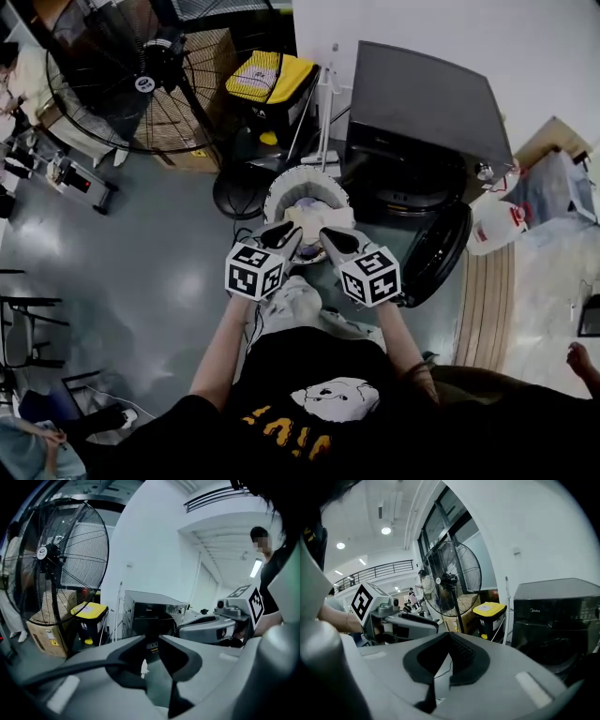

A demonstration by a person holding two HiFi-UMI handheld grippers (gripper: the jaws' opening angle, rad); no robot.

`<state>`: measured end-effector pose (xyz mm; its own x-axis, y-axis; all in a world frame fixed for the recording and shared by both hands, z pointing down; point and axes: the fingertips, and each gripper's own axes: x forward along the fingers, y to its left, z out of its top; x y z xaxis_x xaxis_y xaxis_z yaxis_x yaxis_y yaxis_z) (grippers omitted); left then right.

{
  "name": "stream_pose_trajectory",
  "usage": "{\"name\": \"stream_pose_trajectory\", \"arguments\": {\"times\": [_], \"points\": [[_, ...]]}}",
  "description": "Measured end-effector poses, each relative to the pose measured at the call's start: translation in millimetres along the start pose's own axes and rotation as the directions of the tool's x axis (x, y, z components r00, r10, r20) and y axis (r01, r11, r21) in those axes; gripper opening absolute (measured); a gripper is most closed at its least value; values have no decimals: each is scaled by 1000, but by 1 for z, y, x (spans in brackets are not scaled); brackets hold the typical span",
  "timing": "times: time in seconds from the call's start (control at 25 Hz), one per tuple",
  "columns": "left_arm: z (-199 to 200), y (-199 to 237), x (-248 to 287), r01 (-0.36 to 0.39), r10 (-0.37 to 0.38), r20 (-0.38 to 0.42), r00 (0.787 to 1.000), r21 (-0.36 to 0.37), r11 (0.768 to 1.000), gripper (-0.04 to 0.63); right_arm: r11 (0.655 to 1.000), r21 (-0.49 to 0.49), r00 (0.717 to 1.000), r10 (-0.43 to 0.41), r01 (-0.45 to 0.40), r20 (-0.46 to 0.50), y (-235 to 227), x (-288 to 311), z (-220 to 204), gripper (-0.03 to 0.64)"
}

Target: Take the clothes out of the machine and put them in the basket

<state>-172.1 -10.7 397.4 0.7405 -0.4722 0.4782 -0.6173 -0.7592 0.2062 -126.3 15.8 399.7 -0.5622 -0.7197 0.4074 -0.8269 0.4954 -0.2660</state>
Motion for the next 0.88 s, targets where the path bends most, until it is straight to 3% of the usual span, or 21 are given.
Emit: {"name": "stream_pose_trajectory", "arguments": {"times": [0.36, 0.88], "points": [[-7, -10, -19, -42, 42, 5, 999, -12, 999, 78, 998, -36, 998, 60, -60, 0, 20, -4, -1, 8], [0, -6, -6, -39, 39, -9, 999, -10, 999, 75, 997, -35, 997, 75, -75, -9, 9, 5, 3, 8]]}}
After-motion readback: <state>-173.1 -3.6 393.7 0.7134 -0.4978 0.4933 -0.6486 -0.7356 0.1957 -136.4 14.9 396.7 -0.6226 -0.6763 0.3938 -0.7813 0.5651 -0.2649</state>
